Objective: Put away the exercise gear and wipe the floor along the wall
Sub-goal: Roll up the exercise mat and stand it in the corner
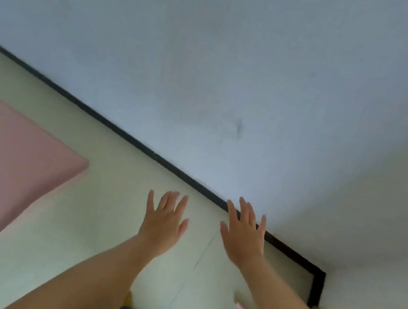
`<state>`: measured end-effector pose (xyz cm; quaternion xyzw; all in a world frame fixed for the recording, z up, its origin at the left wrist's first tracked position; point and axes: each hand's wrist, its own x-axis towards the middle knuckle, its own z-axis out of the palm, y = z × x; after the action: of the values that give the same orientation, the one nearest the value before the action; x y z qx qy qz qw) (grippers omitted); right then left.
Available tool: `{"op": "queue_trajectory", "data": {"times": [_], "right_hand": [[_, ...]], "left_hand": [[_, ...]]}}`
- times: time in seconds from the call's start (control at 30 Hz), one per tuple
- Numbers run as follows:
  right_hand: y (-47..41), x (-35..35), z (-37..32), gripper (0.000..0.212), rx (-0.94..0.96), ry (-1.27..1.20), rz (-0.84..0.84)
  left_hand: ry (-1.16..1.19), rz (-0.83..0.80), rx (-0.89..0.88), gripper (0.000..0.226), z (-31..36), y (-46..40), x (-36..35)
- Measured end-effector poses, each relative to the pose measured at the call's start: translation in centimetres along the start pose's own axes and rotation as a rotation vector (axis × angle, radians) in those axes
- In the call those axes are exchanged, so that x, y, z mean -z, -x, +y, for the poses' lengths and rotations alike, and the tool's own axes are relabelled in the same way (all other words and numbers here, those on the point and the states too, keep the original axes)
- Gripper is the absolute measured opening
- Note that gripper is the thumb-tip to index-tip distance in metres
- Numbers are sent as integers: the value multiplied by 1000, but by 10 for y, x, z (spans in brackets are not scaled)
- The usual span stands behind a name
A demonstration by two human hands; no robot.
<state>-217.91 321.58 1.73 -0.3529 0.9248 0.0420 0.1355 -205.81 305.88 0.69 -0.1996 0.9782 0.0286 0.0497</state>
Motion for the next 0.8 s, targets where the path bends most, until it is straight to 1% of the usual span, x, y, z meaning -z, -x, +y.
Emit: {"op": "queue_trajectory", "data": {"times": [0.07, 0.17, 0.33, 0.4, 0.5, 0.57, 0.67, 0.8], "right_hand": [[-8, 2, -48, 58, 144, -2, 12], [-14, 4, -118, 58, 345, 39, 22], [-6, 0, -233, 57, 560, 114, -6], [-2, 0, -282, 57, 621, 133, -4], [6, -2, -358, 57, 668, 143, -5], [9, -2, -408, 56, 691, 142, -16], [10, 2, -483, 56, 749, 152, 2], [9, 4, -563, 55, 832, 196, 2]], "left_hand": [[22, -47, 203, 57, -41, 31, 2], [48, -69, 420, 59, -98, 79, 4], [87, -79, 646, 60, -181, 169, -6], [104, -53, 704, 67, -214, 202, -13], [123, -25, 775, 69, -274, 247, -20], [132, -35, 788, 61, -318, 270, -18], [114, 26, 830, 60, -383, 298, -5], [75, -28, 877, 59, -453, 328, 0]]}}
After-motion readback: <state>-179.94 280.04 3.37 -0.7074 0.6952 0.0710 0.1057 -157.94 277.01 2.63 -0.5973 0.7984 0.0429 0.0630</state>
